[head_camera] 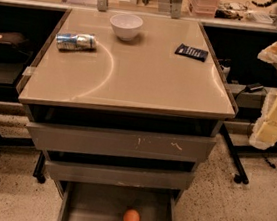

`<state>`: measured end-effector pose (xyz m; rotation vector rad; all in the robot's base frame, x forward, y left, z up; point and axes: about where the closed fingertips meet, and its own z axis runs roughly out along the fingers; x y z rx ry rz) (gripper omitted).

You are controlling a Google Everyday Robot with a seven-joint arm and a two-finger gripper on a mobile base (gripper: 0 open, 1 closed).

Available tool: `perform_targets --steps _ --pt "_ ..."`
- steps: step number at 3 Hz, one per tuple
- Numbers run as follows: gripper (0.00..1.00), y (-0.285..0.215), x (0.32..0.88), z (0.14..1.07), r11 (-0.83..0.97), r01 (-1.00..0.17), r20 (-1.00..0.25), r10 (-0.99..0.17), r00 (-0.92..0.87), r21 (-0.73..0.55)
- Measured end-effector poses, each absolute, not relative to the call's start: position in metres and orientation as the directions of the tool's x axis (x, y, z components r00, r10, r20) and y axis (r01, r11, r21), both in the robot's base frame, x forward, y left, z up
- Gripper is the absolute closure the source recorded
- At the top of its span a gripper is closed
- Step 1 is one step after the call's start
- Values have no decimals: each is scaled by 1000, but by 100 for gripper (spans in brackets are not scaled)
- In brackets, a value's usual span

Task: Pick orange from bottom drawer and place on counter

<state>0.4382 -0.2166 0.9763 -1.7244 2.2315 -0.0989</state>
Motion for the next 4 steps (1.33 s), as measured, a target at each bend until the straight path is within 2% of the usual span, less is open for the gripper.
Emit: perform_targets --steps 1,4 --pt "0 -216 438 976 269 -930 -208 -953 -219 -250" --pt "0 -208 409 839 190 -976 -207 -964 -164 -109"
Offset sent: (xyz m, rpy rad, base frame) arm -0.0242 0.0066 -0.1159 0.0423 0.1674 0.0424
